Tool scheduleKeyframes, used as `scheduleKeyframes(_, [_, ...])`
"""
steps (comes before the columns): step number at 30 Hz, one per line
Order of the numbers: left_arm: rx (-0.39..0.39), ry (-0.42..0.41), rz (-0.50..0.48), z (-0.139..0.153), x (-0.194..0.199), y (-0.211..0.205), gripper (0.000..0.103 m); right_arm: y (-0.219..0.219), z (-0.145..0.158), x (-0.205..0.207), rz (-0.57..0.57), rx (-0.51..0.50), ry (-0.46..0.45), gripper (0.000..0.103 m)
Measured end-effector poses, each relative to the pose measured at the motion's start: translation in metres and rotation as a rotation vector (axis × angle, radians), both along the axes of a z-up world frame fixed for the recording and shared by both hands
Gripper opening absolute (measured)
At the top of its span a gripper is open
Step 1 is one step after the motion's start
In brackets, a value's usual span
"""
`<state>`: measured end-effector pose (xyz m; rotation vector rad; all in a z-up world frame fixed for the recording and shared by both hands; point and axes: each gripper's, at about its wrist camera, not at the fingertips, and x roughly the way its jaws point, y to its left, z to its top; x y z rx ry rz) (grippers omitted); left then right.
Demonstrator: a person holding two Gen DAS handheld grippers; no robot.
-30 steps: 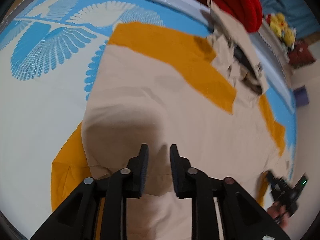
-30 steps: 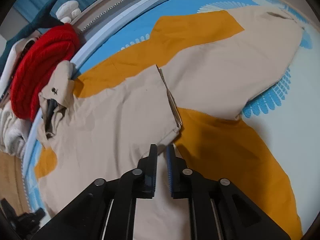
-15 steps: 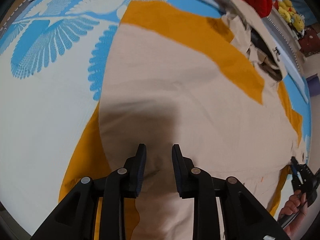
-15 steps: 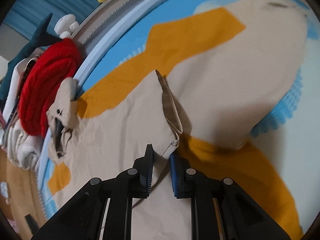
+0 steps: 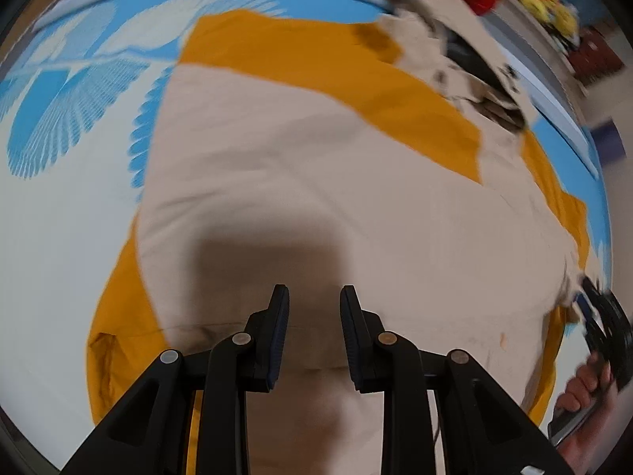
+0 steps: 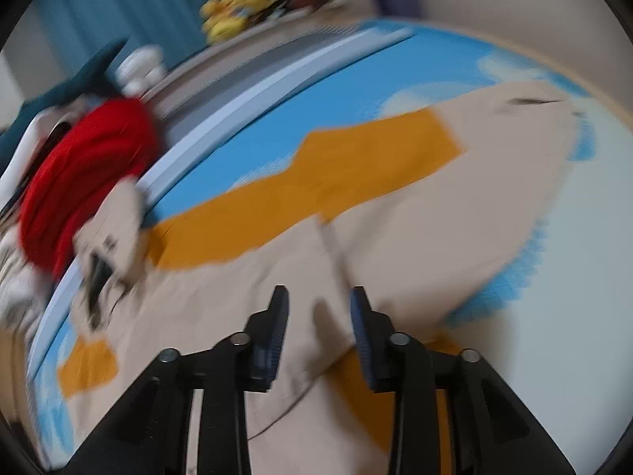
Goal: Fold large clothes
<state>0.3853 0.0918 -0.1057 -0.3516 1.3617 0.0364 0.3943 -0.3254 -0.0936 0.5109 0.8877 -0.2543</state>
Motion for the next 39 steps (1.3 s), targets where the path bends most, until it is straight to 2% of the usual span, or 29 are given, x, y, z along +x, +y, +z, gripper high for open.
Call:
scheduleKeyframes(2, [-0.004, -0.003, -0.042, -0.007, -0.001, -0.012, 0.030, 0.001, -0.024, 0.013, 0.083, 0.112, 0.090, 0.040])
scheduleKeyframes(3, [-0.012, 0.029, -0.063, -0.019, -0.001, -0.016, 0.032, 0.001, -0.039, 0.018, 0.100, 0.137, 0.165, 0.040])
scheduleKeyframes(4, [-0.010, 0.069, -0.072, -0.030, -0.002, -0.019, 0.031, 0.000, -0.050, 0.019, 0.096, 0.121, 0.227, 0.040])
scheduleKeyframes(7, [0.046, 0.062, -0.089, -0.023, -0.004, -0.024, 0.031, -0.005, -0.045, 0.017, 0.072, 0.124, 0.228, 0.040])
scheduleKeyframes(11, [0.101, -0.024, -0.090, 0.012, -0.009, -0.034, 0.032, -0.001, -0.014, 0.015, 0.102, 0.037, 0.160, 0.040])
scheduleKeyframes(14, [0.084, -0.057, -0.081, 0.028, -0.014, -0.043, 0.032, 0.005, 0.019, 0.009, 0.143, -0.063, 0.088, 0.040])
scheduleKeyframes(17, [0.132, -0.090, -0.087, 0.046, -0.020, -0.061, 0.032, 0.014, 0.046, -0.001, 0.181, -0.126, 0.036, 0.040])
scheduleKeyframes(23, [0.145, -0.155, -0.088, 0.066, -0.038, -0.090, 0.036, 0.014, 0.092, -0.022, 0.236, -0.231, -0.077, 0.040])
scheduleKeyframes(30, [0.149, -0.195, -0.094, 0.081, -0.044, -0.112, 0.037, -0.007, 0.106, -0.037, 0.223, -0.249, -0.106, 0.040])
scheduleKeyframes(39, [0.169, -0.192, -0.114, 0.075, -0.043, -0.126, 0.037, -0.068, 0.107, -0.048, 0.143, -0.261, -0.142, 0.040])
